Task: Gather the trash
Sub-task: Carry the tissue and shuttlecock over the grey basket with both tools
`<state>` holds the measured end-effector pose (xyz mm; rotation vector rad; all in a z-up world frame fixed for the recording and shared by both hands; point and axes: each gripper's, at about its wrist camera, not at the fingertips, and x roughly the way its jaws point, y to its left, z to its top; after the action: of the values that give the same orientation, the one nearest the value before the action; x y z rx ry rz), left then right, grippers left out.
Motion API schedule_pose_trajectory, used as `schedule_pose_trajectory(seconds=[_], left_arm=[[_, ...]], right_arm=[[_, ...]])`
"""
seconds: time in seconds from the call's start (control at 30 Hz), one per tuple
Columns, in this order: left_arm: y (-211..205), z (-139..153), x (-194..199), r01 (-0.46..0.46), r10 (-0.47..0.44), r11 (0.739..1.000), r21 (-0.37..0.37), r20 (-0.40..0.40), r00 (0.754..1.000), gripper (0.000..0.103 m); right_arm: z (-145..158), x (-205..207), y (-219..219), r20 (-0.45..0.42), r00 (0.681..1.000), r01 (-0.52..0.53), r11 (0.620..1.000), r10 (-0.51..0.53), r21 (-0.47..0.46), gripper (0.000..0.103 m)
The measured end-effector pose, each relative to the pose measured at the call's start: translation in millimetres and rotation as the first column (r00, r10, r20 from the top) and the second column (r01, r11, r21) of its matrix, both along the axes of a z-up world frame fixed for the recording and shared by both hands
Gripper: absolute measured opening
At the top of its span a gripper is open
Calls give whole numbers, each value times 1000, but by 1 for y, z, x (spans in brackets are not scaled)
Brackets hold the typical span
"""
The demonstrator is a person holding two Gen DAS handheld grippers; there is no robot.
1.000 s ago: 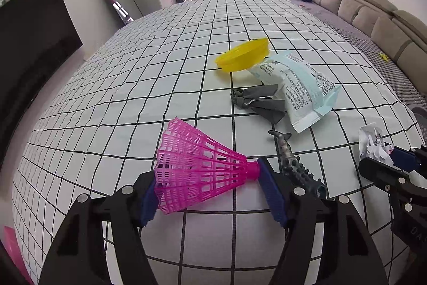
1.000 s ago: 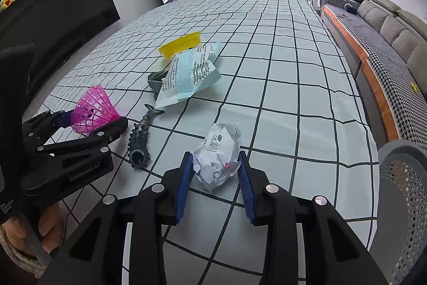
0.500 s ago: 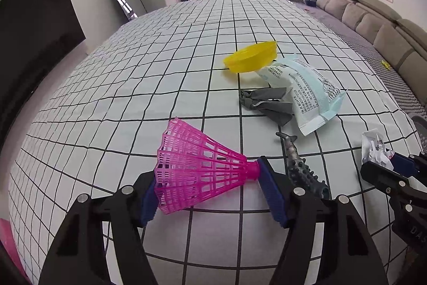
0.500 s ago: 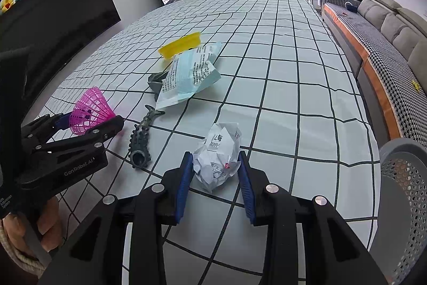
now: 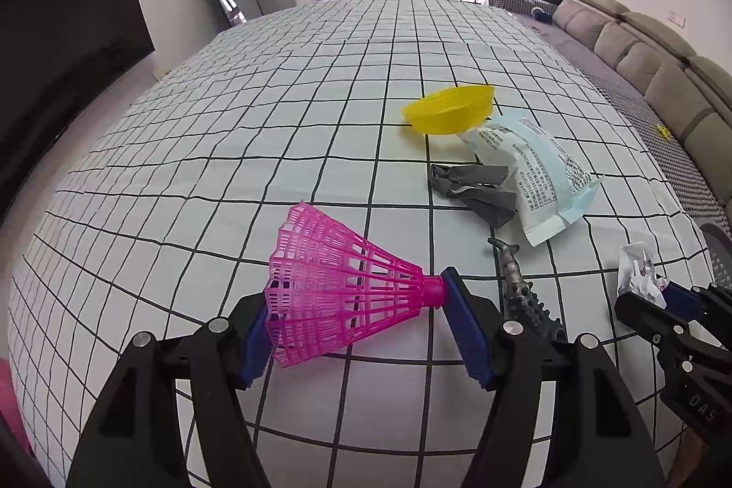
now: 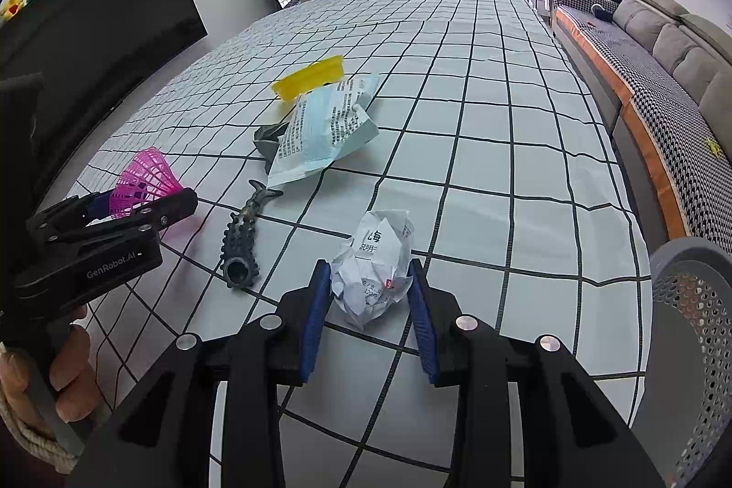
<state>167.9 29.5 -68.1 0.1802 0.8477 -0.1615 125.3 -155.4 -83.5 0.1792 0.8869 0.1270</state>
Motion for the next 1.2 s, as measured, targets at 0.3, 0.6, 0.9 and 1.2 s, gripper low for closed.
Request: schedule_pose_trajectory(seconds=[0.3, 0.6, 0.9, 1.2], left_arm=[[-4, 32, -28, -38, 38, 999, 12, 46, 998, 65], [-60, 59, -91, 52, -50, 998, -23, 71, 996, 65], [-160, 63, -147, 216, -210, 973, -76, 85, 974, 65], [-228, 30, -169, 281, -279, 957, -67, 35, 960, 65]], right_arm=[[20, -19, -18, 51, 999, 5, 997, -9, 71, 33], [45, -93, -81, 125, 985, 107, 992, -115, 72, 33], [29, -171, -182, 116, 931, 344, 939, -345, 25, 33], [-2, -206, -232, 60, 908, 416, 909, -415, -3, 33]])
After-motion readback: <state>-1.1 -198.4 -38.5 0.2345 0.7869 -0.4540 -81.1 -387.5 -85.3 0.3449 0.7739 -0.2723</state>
